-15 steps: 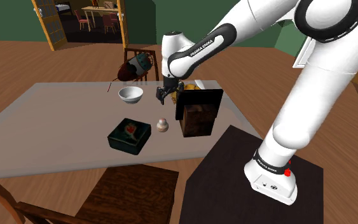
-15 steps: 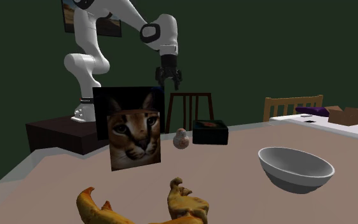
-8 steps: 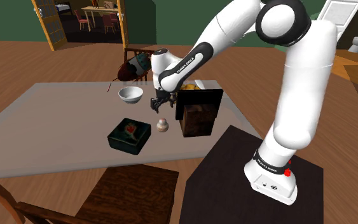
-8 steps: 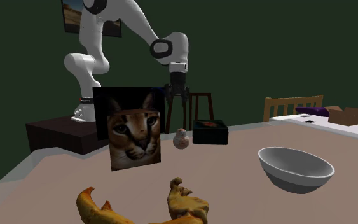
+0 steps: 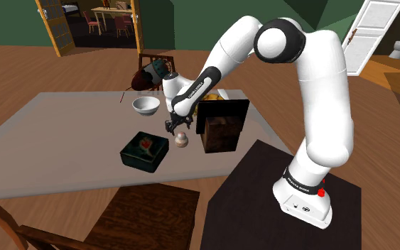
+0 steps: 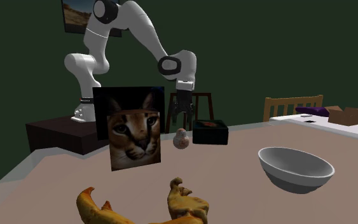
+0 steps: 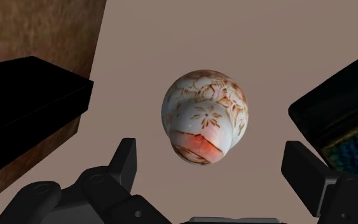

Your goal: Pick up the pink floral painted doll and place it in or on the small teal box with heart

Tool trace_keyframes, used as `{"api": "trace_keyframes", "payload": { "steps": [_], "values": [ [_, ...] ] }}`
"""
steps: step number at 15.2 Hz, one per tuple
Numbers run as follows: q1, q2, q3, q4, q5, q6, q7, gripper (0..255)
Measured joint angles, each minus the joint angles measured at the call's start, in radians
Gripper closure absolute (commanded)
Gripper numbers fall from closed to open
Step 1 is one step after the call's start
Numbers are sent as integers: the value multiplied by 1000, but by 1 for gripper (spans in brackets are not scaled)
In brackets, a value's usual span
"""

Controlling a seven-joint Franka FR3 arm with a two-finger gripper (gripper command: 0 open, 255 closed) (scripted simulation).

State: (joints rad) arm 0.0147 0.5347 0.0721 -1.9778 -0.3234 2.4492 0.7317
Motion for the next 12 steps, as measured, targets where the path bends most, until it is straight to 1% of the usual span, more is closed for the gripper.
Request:
{"api": "trace_keyframes", "payload": {
  "steps": [5, 11, 12],
  "values": [
    [2, 51, -12, 5, -16, 46, 12, 0],
    [3, 60, -14, 7, -18, 53, 14, 0],
    [3, 60, -14, 7, -18, 53, 14, 255]
  ]
}}
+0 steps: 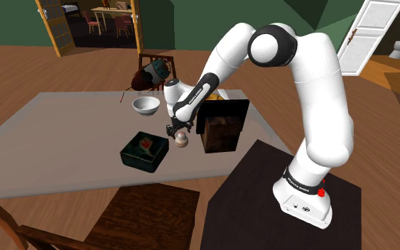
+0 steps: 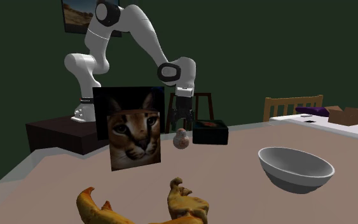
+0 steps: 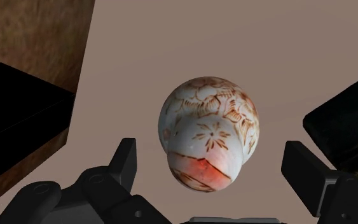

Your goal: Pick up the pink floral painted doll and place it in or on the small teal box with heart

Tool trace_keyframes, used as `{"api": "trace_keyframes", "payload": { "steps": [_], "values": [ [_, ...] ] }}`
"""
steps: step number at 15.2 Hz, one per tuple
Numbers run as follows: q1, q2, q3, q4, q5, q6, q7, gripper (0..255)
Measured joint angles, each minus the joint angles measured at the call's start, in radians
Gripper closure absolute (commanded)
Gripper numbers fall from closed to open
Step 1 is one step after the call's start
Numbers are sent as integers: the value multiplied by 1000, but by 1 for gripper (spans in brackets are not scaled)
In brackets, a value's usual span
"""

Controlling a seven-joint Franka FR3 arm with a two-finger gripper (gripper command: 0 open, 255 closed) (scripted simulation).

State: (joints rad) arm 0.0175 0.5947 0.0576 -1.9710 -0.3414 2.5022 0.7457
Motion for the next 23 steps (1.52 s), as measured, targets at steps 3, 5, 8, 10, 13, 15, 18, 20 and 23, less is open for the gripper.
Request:
{"api": "trace_keyframes", "payload": {
  "steps": [3, 5, 8, 10, 13, 15, 18, 20, 23],
  "values": [
    [0, -1, 0, 1, 0, 0, 0, 255],
    [0, -1, 0, 1, 0, 0, 0, 255],
    [0, -1, 0, 0, 0, 0, 0, 255],
    [0, -1, 0, 0, 0, 0, 0, 255],
    [-3, -24, 4, -7, 6, -17, -7, 255],
    [-7, -43, 8, -8, 12, -34, -15, 255],
    [-10, -75, 15, -13, 21, -61, -24, 255],
    [-12, -101, 20, -17, 28, -82, -30, 255],
    [-16, -128, 25, -16, 37, -109, -41, 255]
  ]
}}
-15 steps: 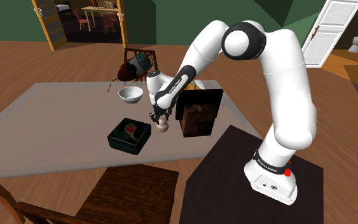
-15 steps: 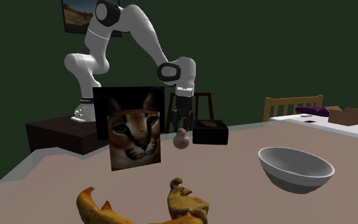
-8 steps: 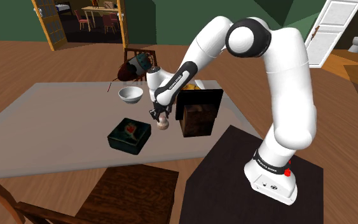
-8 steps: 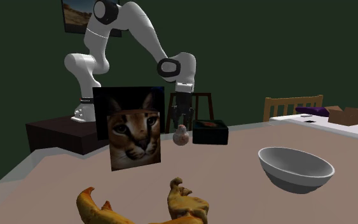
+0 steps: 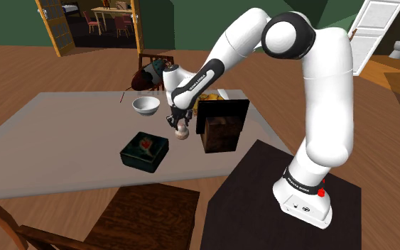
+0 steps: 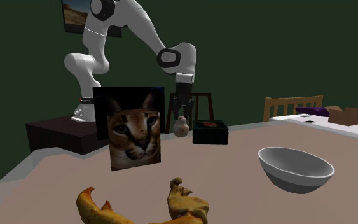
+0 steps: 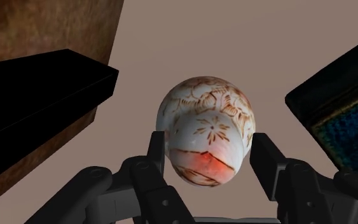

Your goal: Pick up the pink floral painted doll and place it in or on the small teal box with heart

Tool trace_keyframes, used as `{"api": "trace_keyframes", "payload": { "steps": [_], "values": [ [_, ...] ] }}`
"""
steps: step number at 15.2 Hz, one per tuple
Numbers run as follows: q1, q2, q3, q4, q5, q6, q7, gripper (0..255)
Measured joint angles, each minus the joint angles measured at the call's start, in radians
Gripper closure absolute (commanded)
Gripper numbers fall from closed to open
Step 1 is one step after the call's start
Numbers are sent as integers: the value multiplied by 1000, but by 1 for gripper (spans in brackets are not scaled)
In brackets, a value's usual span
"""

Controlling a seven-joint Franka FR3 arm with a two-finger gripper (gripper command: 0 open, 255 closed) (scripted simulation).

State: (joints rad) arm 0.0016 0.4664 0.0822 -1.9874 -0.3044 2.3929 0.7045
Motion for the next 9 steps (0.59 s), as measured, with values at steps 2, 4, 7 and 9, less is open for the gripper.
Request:
{"api": "trace_keyframes", "payload": {
  "steps": [2, 4, 7, 9],
  "values": [
    [-1, -20, 4, 0, 6, -19, -5, 255],
    [-3, -38, 7, 0, 12, -37, -12, 255],
    [-5, -68, 12, 1, 22, -68, -22, 255],
    [-7, -89, 15, 3, 29, -90, -29, 255]
  ]
}}
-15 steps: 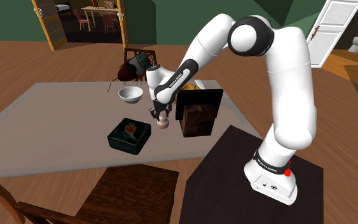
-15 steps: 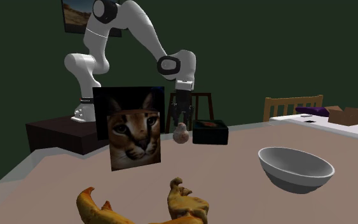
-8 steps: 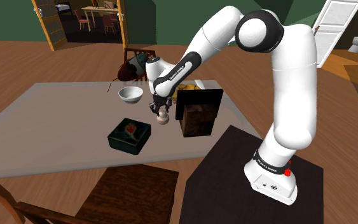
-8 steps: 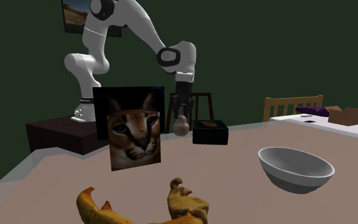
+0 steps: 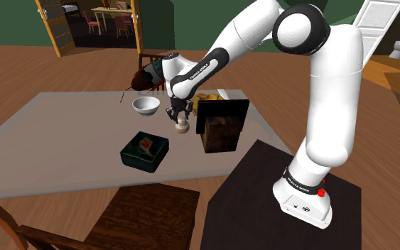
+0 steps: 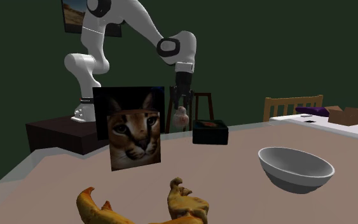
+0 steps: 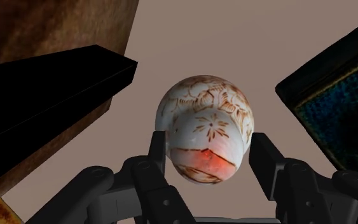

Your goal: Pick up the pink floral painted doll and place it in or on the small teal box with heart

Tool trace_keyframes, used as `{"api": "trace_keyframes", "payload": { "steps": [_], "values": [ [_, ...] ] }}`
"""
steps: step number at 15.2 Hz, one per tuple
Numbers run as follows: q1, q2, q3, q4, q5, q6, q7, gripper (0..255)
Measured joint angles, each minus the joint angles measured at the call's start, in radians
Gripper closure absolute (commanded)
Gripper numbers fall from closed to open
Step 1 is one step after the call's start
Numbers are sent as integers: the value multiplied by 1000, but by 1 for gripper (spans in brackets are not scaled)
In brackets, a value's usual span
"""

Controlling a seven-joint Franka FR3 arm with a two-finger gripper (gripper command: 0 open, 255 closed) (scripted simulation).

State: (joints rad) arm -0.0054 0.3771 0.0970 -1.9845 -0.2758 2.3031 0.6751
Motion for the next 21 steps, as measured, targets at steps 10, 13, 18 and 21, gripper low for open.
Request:
{"api": "trace_keyframes", "payload": {
  "steps": [10, 13, 18, 21],
  "values": [
    [-5, -79, 11, 32, 29, -107, -33, 255],
    [13, -69, 21, 72, 31, -142, -14, 255],
    [77, 12, 48, 233, 28, -237, 56, 255],
    [117, 78, 60, 359, 25, -306, 91, 255]
  ]
}}
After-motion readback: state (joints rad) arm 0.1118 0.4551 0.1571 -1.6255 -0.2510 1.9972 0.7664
